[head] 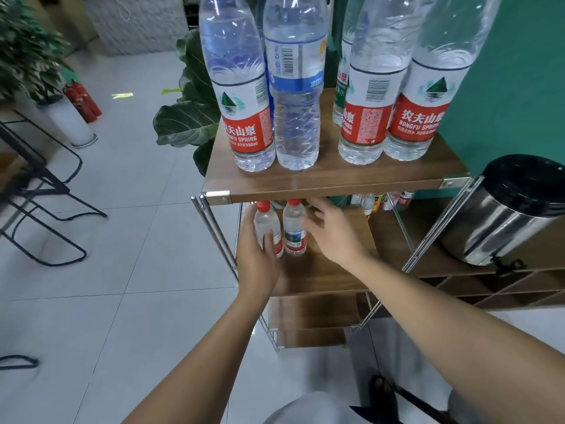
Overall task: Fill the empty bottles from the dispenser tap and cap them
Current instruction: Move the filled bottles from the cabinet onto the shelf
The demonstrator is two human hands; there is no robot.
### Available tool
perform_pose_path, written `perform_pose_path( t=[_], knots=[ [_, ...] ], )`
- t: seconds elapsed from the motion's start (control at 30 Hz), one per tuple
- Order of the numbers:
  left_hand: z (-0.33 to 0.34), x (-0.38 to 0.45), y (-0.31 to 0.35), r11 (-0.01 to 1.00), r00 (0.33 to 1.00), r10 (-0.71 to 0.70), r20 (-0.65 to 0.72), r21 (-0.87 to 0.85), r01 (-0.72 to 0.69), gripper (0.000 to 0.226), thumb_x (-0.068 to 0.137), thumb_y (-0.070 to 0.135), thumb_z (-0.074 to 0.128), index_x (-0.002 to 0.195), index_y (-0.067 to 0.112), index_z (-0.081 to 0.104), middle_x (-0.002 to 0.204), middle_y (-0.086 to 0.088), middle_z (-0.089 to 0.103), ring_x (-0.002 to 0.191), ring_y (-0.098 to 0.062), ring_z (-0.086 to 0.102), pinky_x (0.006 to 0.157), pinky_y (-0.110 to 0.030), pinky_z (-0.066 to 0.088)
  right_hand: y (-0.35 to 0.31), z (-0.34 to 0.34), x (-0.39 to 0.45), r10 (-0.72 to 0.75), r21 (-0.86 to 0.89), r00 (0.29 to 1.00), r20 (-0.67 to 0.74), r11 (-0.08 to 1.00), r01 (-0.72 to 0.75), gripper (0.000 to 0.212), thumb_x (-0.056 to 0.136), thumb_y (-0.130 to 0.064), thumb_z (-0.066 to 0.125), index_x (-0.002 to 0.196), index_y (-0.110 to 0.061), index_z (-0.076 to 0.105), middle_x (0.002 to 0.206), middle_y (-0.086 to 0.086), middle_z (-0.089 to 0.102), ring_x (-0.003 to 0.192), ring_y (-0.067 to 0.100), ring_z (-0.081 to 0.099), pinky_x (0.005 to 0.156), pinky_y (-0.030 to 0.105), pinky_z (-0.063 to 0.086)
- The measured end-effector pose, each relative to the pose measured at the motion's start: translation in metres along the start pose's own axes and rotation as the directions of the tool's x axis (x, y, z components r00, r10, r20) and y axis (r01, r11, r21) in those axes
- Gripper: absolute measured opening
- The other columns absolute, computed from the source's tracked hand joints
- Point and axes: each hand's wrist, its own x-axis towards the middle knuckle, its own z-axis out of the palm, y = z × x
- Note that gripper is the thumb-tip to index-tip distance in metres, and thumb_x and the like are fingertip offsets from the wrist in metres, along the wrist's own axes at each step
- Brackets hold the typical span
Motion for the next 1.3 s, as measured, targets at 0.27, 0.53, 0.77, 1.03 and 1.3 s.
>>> perform_pose_path(
  t=[0.27,0.53,0.77,1.03,1.3],
  knots=[
    [0.038,-0.047,0.015,0.997,0.967,-0.031,0.252,-0.055,0.046,0.014,0.114,0.03,0.061,0.105,0.035,0.07,0.103,0.021,0.072,0.103,-0.007,0.068,0.092,-0.036,0.061,0.013,-0.045,-0.073,0.017,0.053,0.995,-0.095,0.999,-0.012,0.008,0.111,-0.024,0.067,0.107,-0.023,0.073,0.095,-0.015,0.073,0.091,0.008,0.071,0.087,0.037,0.06],
    [0.13,-0.088,0.083,0.996,0.807,0.077,0.586,-0.086,-0.033,0.028,0.118,0.022,0.054,0.094,0.032,0.066,0.081,0.012,0.064,0.074,-0.007,0.058,0.07,-0.021,0.042,0.067,-0.14,-0.132,-0.007,-0.014,0.996,-0.093,1.0,0.006,0.021,0.117,-0.025,0.052,0.1,-0.031,0.062,0.089,-0.013,0.065,0.083,0.015,0.067,0.076,0.034,0.054],
    [0.24,-0.109,0.131,0.976,0.766,-0.018,0.642,-0.153,0.152,0.029,0.118,0.015,0.054,0.095,0.019,0.072,0.081,0.003,0.069,0.074,-0.01,0.064,0.071,-0.021,0.05,0.136,-0.234,-0.127,0.098,0.075,0.989,-0.114,0.993,-0.09,0.027,0.119,-0.021,0.052,0.093,-0.023,0.06,0.083,-0.007,0.063,0.079,0.02,0.065,0.075,0.041,0.053],
    [0.394,-0.066,0.134,0.801,0.793,-0.511,0.332,-0.149,0.579,0.03,0.116,0.031,0.056,0.103,0.016,0.078,0.09,0.002,0.081,0.083,-0.008,0.077,0.073,-0.022,0.058,0.264,-0.273,-0.036,0.352,0.116,0.935,-0.042,0.931,-0.346,0.041,0.119,-0.042,0.044,0.085,-0.029,0.062,0.079,-0.006,0.068,0.077,0.012,0.067,0.079,0.043,0.056],
    [0.495,0.032,0.072,0.771,0.771,-0.637,-0.001,-0.03,0.637,0.013,0.115,0.029,0.056,0.112,0.027,0.068,0.116,0.008,0.072,0.106,-0.014,0.067,0.092,-0.033,0.053,0.402,-0.247,0.113,0.363,0.074,0.918,-0.163,0.932,-0.355,0.037,0.109,-0.028,0.07,0.143,-0.016,0.063,0.133,0.003,0.073,0.122,0.02,0.07,0.098,0.033,0.054]
  ],
)
